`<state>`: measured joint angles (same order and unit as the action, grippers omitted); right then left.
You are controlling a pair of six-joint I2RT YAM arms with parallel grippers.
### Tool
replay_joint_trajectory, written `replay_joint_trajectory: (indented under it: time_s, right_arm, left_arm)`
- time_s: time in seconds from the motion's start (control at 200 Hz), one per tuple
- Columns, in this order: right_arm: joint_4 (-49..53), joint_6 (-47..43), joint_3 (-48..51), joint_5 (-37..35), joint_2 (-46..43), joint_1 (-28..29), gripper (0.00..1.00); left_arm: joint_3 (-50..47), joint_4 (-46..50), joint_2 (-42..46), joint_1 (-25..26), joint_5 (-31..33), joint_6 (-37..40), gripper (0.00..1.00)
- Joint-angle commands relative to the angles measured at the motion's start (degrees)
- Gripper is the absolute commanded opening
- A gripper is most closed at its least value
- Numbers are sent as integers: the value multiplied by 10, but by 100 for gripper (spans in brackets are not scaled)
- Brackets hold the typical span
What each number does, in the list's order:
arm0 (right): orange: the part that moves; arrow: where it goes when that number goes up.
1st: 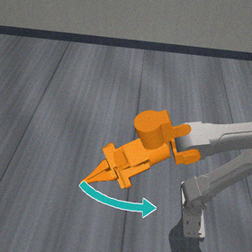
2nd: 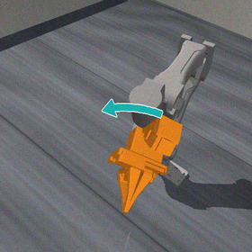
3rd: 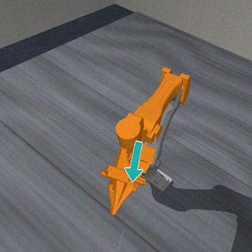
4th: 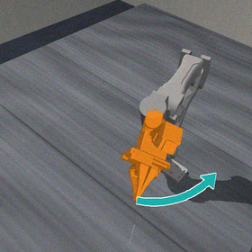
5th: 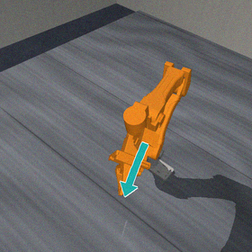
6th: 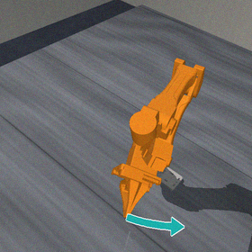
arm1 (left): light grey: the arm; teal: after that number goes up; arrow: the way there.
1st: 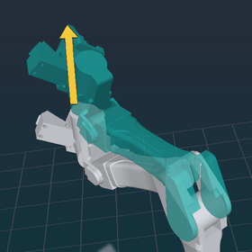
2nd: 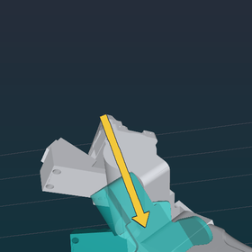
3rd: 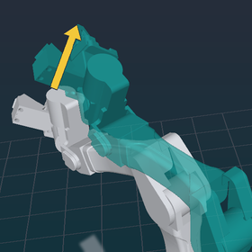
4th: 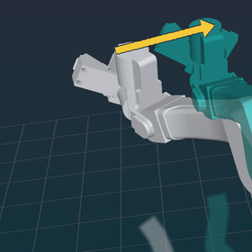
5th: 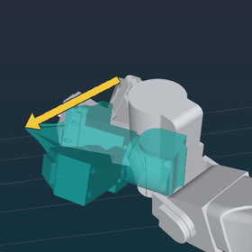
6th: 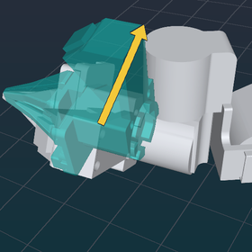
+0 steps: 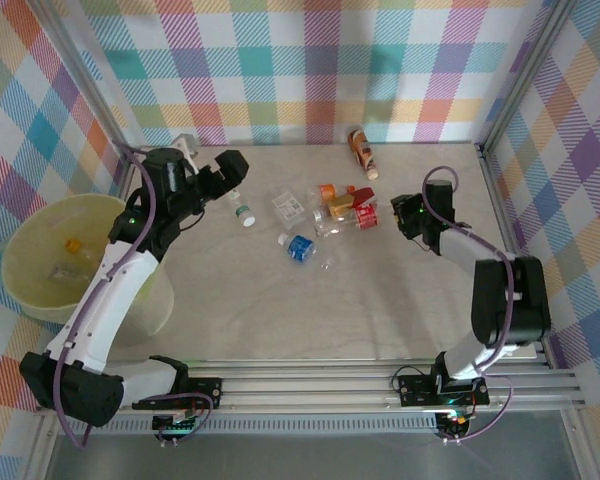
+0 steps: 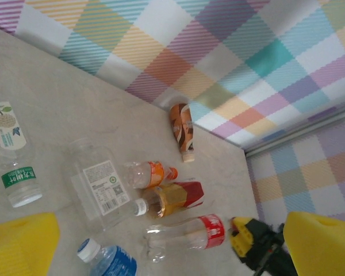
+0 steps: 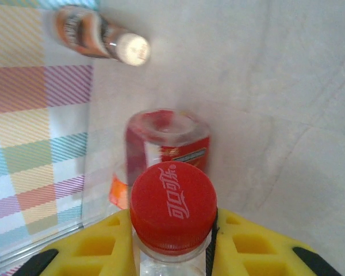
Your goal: Put the plastic bottles in the bin
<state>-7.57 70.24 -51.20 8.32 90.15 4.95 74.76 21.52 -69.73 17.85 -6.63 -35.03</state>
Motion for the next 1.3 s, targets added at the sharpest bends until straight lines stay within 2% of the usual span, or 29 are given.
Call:
replay_joint_trajectory:
  time_s: [0.0, 0.09, 0.19, 0.28, 0.375, 0.625, 0.72, 0.855, 0.935, 1.08, 1.235, 1.295]
  right_arm:
    - [-44, -103, 18, -25, -58, 5, 24]
    - [-56, -178, 31, -20, -110, 6, 22]
    - [-51, -259, 31, 4, -164, 7, 22]
    - [-43, -318, 24, 52, -205, 7, 22]
    - [-31, -359, 15, 100, -239, 9, 22]
    - [-3, -385, -19, 190, -285, 42, 22]
    - [-4, -379, -29, 206, -290, 58, 22]
    - [-26, -352, -36, 221, -292, 69, 21]
    - [-40, -339, -39, 226, -292, 74, 21]
    - [-56, -324, -40, 236, -292, 81, 21]
    - [-61, -317, -38, 243, -291, 83, 22]
    - [-59, -314, -36, 241, -292, 83, 26]
  left_arm:
    - [1, -19, -17, 33, -14, 42, 100]
    - [22, -13, -41, 68, -24, 88, 100]
    - [52, 0, -70, 125, -39, 176, 100]
    - [79, 17, -100, 175, -42, 254, 100]
    - [117, 44, -139, 207, -61, 306, 100]
    - [236, 124, -252, 268, -83, 423, 100]
    - [259, 120, -282, 271, -107, 431, 100]
    - [265, 100, -300, 271, -96, 433, 100]
    - [262, 94, -301, 271, -110, 438, 98]
    - [244, 79, -297, 271, -149, 436, 89]
    - [229, 63, -290, 271, -151, 423, 62]
    - [220, 56, -284, 271, -132, 417, 56]
